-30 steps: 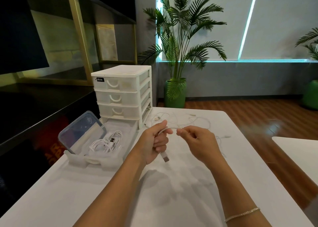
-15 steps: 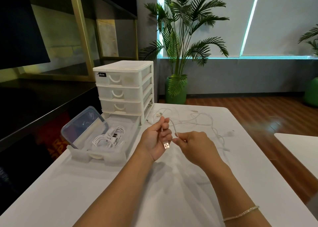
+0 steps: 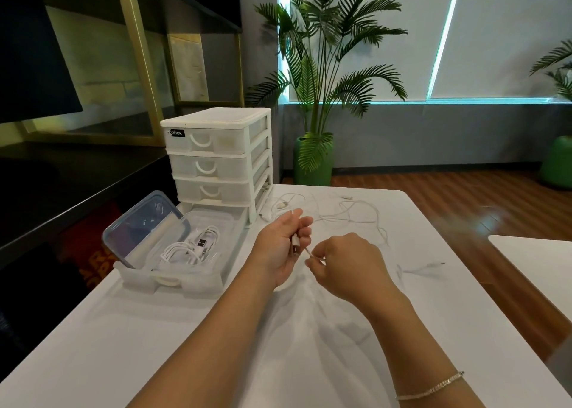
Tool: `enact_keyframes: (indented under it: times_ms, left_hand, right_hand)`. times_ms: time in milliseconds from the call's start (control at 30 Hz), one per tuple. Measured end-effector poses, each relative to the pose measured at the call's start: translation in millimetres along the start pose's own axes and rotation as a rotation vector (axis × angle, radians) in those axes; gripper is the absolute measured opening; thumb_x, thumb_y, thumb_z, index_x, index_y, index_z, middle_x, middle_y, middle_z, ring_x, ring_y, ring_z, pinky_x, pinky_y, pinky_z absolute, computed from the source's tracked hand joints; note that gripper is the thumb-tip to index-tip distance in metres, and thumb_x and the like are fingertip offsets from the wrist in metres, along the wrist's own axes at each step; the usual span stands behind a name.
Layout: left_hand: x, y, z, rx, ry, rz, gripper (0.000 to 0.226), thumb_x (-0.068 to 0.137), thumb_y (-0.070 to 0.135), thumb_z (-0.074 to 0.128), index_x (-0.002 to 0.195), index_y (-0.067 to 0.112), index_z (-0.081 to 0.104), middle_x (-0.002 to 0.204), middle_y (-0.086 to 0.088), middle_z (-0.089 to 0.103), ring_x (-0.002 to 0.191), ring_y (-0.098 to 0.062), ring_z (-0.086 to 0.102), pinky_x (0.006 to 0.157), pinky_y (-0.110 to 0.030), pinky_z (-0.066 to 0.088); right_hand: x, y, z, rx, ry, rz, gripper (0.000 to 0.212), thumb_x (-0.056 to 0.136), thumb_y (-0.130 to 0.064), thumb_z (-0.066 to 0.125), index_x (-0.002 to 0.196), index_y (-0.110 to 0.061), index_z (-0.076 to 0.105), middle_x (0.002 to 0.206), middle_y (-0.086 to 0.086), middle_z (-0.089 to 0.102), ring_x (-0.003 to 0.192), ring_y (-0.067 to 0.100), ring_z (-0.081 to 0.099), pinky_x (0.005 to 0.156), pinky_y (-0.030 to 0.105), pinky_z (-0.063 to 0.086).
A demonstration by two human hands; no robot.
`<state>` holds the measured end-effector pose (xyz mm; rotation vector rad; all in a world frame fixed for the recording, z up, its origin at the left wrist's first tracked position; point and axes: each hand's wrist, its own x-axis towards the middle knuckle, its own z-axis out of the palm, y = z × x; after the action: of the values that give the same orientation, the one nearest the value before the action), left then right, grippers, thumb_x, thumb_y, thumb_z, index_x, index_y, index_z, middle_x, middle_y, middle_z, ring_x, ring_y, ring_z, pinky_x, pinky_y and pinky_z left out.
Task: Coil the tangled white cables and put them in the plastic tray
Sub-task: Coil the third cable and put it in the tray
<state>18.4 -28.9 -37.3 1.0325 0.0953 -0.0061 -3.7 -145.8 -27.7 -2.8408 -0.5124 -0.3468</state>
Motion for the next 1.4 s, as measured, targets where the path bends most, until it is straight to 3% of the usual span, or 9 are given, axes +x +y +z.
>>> enact_keyframes:
  times_ms: [133, 267, 367, 500, 667, 900, 1100, 1200, 1400]
  left_hand:
    - [-5, -1, 4, 0.419, -0.049, 0.118, 0.039, 0.1, 0.016, 0.037, 0.139, 0.013, 0.041, 0.09, 0.002, 0.067, 0.08, -0.01, 0.065, 0.077, -0.019, 0.054]
    - [-9, -4, 5, 0.819, -0.123, 0.236, 0.042, 0.101, 0.023, 0.035, 0.143, 0.02, 0.037, 0.106, 0.006, 0.067, 0.108, -0.015, 0.061, 0.105, -0.031, 0.042]
    - [-12, -7, 4, 0.981, -0.18, 0.219, 0.038, 0.1, 0.031, 0.037, 0.136, 0.025, 0.049, 0.124, -0.005, 0.062, 0.107, -0.016, 0.059, 0.096, -0.025, 0.045]
    - [-14, 3, -4, 0.806, -0.239, 0.074, 0.028, 0.1, 0.022, 0.039, 0.092, 0.026, 0.066, 0.063, 0.008, 0.061, 0.057, -0.005, 0.049, 0.052, -0.012, 0.038]
    - [-14, 0, -4, 0.643, -0.376, -0.054, 0.047, 0.1, 0.016, 0.034, 0.07, 0.023, 0.069, 0.054, 0.003, 0.05, 0.053, -0.011, 0.038, 0.052, -0.021, 0.033]
    - [-14, 6, -3, 0.437, -0.505, -0.136, 0.046, 0.089, 0.025, 0.038, 0.048, 0.019, 0.06, 0.043, 0.008, 0.03, 0.037, -0.005, 0.026, 0.037, -0.014, 0.023]
    - [-15, 11, -3, 0.203, -0.459, -0.214, 0.049, 0.09, 0.037, 0.04, 0.044, 0.022, 0.05, 0.038, 0.011, 0.03, 0.03, -0.002, 0.025, 0.031, -0.013, 0.02]
    - [-14, 13, -2, 0.037, -0.431, -0.221, 0.045, 0.086, 0.039, 0.041, 0.047, 0.019, 0.055, 0.036, 0.01, 0.029, 0.028, -0.001, 0.026, 0.03, -0.014, 0.019]
    - [-21, 10, 7, -0.153, -0.482, -0.254, 0.038, 0.082, 0.034, 0.042, 0.073, 0.01, 0.069, 0.036, 0.009, 0.032, 0.026, -0.004, 0.03, 0.03, -0.012, 0.021]
  right_hand:
    - [-1, 3, -5, 0.032, 0.07, -0.024, 0.026, 0.09, -0.038, 0.048, 0.104, -0.029, 0.068, 0.092, -0.004, 0.071, 0.083, 0.016, 0.062, 0.068, 0.024, 0.046]
    - [-1, 9, -9, 0.124, 0.148, 0.005, 0.022, 0.086, -0.036, 0.054, 0.099, -0.032, 0.07, 0.092, -0.01, 0.072, 0.082, 0.01, 0.063, 0.068, 0.021, 0.046]
    - [-3, 9, -10, 0.186, 0.173, -0.007, 0.012, 0.084, -0.033, 0.06, 0.089, -0.029, 0.071, 0.088, -0.01, 0.07, 0.081, 0.011, 0.062, 0.071, 0.024, 0.049]
    - [0, 16, -11, 0.282, 0.263, 0.029, 0.01, 0.083, -0.03, 0.065, 0.087, -0.022, 0.069, 0.076, -0.009, 0.057, 0.071, 0.011, 0.052, 0.065, 0.026, 0.046]
    - [1, 26, -17, 0.555, 0.209, 0.085, 0.013, 0.081, -0.017, 0.067, 0.092, -0.022, 0.073, 0.085, -0.01, 0.061, 0.078, 0.01, 0.054, 0.068, 0.017, 0.045]
    - [1, 32, -18, 0.689, 0.259, 0.213, 0.025, 0.075, 0.0, 0.065, 0.083, -0.023, 0.067, 0.057, -0.006, 0.047, 0.057, 0.011, 0.044, 0.059, 0.02, 0.043]
    - [-1, 29, -22, 0.857, 0.178, 0.119, 0.024, 0.075, -0.009, 0.071, 0.074, -0.033, 0.068, 0.049, -0.01, 0.054, 0.051, 0.01, 0.047, 0.061, 0.028, 0.047]
    - [-2, 24, -22, 0.934, 0.184, 0.052, 0.008, 0.079, -0.025, 0.068, 0.079, -0.032, 0.072, 0.07, -0.018, 0.068, 0.071, 0.009, 0.064, 0.071, 0.022, 0.052]
    - [1, 22, -20, 0.864, 0.293, 0.091, 0.012, 0.085, -0.026, 0.061, 0.089, -0.023, 0.072, 0.076, -0.022, 0.062, 0.077, 0.001, 0.061, 0.069, 0.015, 0.047]
